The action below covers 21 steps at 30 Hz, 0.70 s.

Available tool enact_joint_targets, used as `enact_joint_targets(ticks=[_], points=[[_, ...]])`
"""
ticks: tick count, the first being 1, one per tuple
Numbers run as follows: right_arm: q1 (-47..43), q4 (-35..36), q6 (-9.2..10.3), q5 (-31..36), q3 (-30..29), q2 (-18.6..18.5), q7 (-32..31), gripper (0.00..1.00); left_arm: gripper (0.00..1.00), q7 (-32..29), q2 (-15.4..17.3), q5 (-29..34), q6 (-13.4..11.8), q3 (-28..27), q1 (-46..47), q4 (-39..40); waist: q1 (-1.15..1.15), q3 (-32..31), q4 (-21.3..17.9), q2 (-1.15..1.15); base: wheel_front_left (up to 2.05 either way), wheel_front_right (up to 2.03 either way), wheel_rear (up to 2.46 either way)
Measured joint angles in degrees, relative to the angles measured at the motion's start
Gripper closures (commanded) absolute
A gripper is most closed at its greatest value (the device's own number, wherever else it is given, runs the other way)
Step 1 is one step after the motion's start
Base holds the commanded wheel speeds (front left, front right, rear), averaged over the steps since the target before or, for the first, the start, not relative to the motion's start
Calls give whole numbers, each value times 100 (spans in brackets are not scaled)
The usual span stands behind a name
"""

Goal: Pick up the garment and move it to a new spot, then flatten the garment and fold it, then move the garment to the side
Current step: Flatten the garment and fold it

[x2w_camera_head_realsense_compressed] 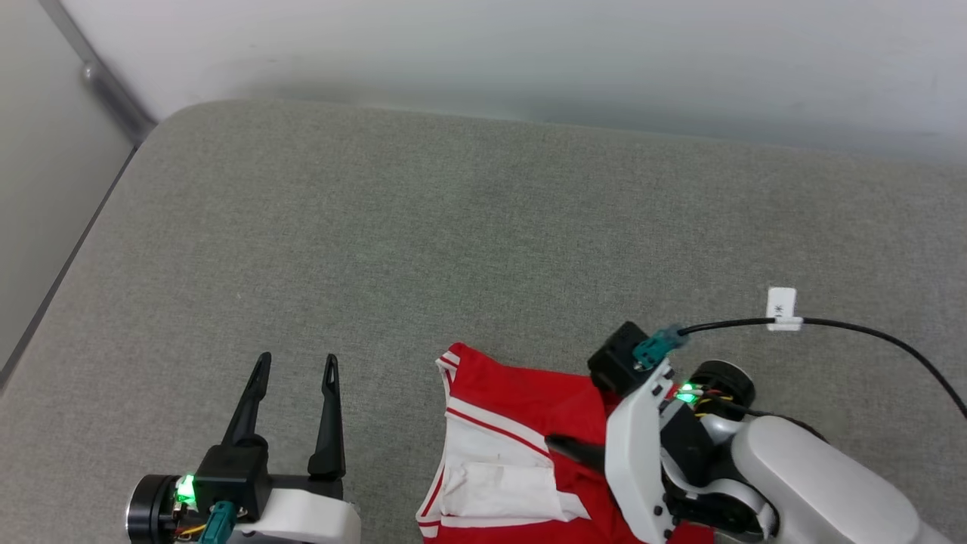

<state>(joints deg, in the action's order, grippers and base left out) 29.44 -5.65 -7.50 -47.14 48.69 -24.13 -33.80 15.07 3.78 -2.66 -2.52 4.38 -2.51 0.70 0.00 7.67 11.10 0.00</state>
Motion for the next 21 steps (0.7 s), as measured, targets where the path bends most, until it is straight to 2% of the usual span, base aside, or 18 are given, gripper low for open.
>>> enact_joint_targets(ticks=[5,13,14,15,18,21], points=[[341,-818,0,132,531,427,209,100,0,0,-33,-2,2,-14,75,-23,0,120,85,0,0,0,0],[475,-1704,0,165,1091,687,731,100,0,0,-67,-13,0,-42,99,-75,0,175,116,0,0,0,0],[494,-1724,0,169,1161,684,787,74,0,0,-68,-16,-1,-62,98,-80,0,160,102,0,0,0,0],[527,-1724,0,183,1229,667,868,0,0,0,-70,-18,-1,-74,96,-88,0,136,87,0,0,0,0],[584,-1571,-1,224,1258,547,1291,0,0,0,-75,-11,2,-107,47,-111,0,28,38,0,0,0,0],[615,-1284,0,331,1103,257,1694,0,0,0,-76,-1,15,-151,-19,-115,0,-111,-33,0,0,0,0]])
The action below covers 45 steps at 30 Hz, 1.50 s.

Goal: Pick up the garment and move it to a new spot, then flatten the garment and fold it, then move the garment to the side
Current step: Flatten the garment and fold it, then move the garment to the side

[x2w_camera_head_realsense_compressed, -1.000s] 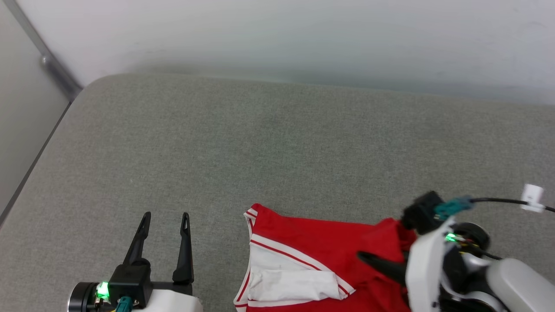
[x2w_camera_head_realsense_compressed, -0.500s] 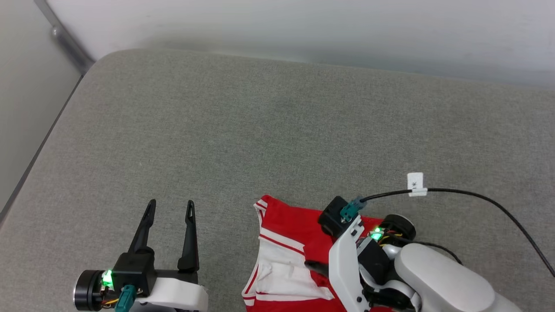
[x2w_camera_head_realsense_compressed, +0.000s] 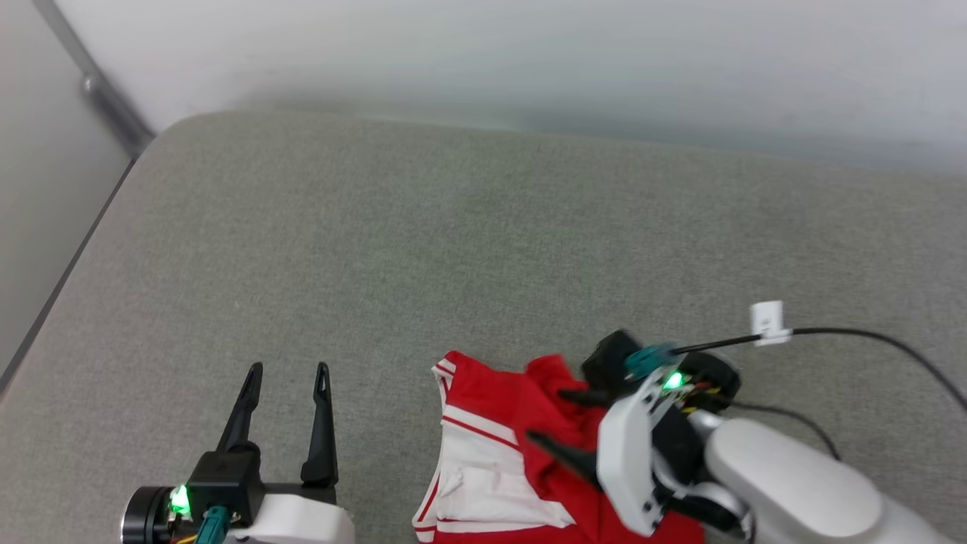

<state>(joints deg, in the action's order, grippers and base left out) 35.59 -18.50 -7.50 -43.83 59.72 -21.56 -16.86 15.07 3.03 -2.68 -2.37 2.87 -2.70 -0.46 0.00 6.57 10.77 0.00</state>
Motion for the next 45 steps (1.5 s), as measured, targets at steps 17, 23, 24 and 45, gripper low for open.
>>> enact_joint_targets(ticks=[17,23,24,45], points=[[-1759,804,0,2261,-4344,-250,2606,0,0,1,-5,79,134,-182,-301,93,1,-537,-600,0,0,0,0],[-2714,991,0,2972,-5629,517,3071,0,0,0,-5,96,142,-190,-385,91,1,-629,-685,0,0,0,0],[-2875,1056,0,3064,-5761,664,3105,0,0,0,-5,100,146,-194,-393,90,1,-641,-692,0,0,0,0],[-4112,1902,0,3528,-6451,1818,3189,0,0,1,-7,115,196,-207,-510,77,1,-681,-684,0,0,0,0]])
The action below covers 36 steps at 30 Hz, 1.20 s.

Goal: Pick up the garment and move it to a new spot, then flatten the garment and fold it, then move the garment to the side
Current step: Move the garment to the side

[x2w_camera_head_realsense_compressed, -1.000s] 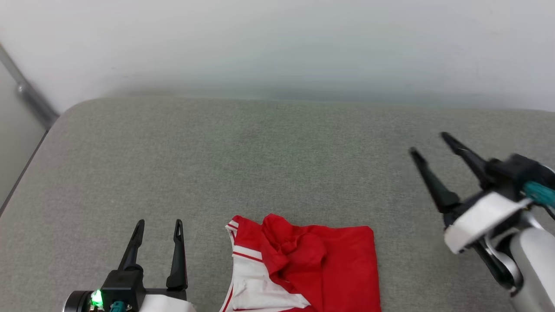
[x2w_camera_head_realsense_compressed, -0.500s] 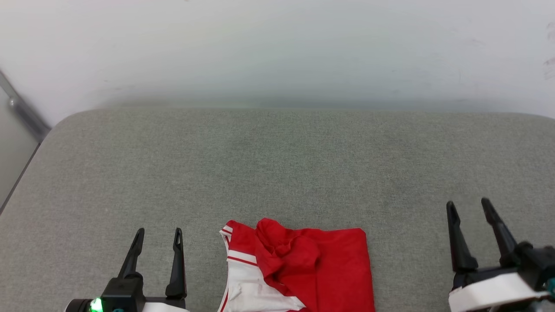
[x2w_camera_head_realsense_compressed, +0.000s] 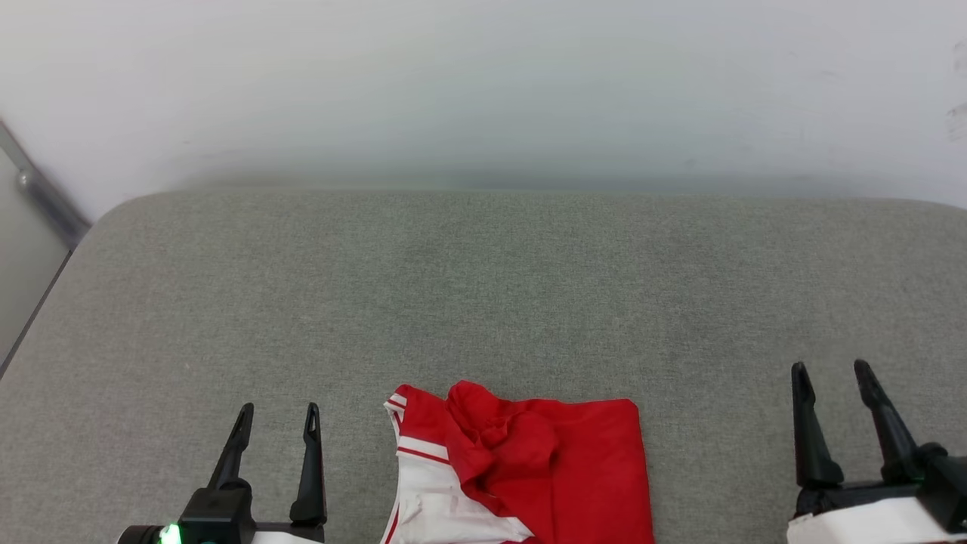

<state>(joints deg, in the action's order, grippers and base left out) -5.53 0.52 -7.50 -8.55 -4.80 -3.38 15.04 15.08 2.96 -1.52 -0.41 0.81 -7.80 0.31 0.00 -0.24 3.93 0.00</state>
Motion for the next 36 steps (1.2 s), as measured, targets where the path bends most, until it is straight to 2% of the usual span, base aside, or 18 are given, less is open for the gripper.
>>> enact_joint_targets(ticks=[4,8,10,13,16,20,23,25,29,33,36], points=[[475,232,0,27,-55,-183,1,0,0,-1,-1,-1,0,25,1,-12,0,-4,24,0,0,0,0],[1130,269,0,-10,168,-701,-99,0,0,0,-1,-16,13,30,2,-30,0,18,47,0,0,0,0],[1523,282,0,-57,431,-987,-436,0,0,0,-3,-16,38,45,4,-53,0,31,61,0,0,0,0],[1934,322,-1,-282,942,-1323,-1236,0,0,-1,-4,-16,42,52,24,-57,0,51,87,0,0,0,0],[2258,261,-1,-782,1526,-1744,-2340,0,0,0,-3,-18,43,53,54,-57,0,86,125,0,0,0,0],[2502,126,-1,-1824,2306,-2299,-3907,0,0,0,-3,-18,52,46,98,-52,0,161,163,0,0,0,0],[2544,10,-1,-2615,2673,-2637,-4890,0,0,0,-4,-18,68,47,138,-45,0,237,194,0,0,0,0],[2530,-133,0,-3149,2765,-2700,-5449,0,0,0,-4,-23,68,54,174,-42,0,298,214,0,0,0,0],[2467,-417,0,-3832,2767,-2705,-6081,0,0,0,-4,-32,80,124,312,-40,0,463,287,0,0,0,0],[2347,-677,0,-4152,2806,-2679,-6306,0,0,-1,-4,-76,86,212,485,-36,-1,674,392,0,0,0,0],[2256,-907,0,-4321,2829,-2523,-6275,0,0,0,-4,-85,83,257,595,-32,0,848,484,0,0,0,0]])
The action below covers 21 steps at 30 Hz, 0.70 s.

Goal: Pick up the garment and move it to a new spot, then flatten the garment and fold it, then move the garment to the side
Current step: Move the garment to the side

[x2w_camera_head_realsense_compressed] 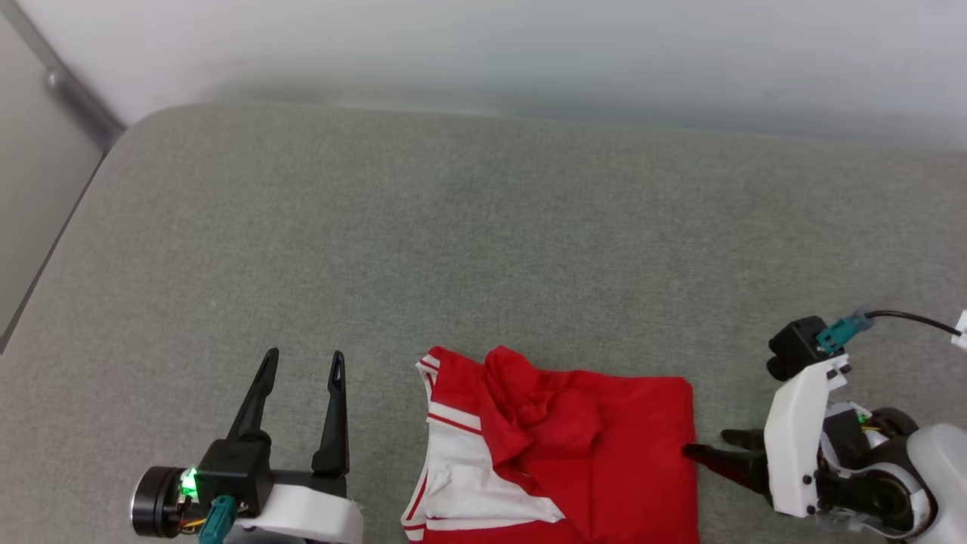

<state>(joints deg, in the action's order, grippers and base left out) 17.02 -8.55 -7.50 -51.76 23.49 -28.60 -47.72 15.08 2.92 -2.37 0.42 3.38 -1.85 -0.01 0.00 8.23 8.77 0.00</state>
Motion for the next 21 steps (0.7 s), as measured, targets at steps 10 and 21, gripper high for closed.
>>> enact_joint_targets(ticks=[10,21], points=[[-52,-464,-3,-392,414,433,358,0,0,-1,0,-38,-46,134,229,-38,0,433,281,0,0,0,0],[212,-788,-3,-347,1042,368,998,100,0,0,-1,-76,-119,211,311,-104,0,351,370,0,0,0,0]])
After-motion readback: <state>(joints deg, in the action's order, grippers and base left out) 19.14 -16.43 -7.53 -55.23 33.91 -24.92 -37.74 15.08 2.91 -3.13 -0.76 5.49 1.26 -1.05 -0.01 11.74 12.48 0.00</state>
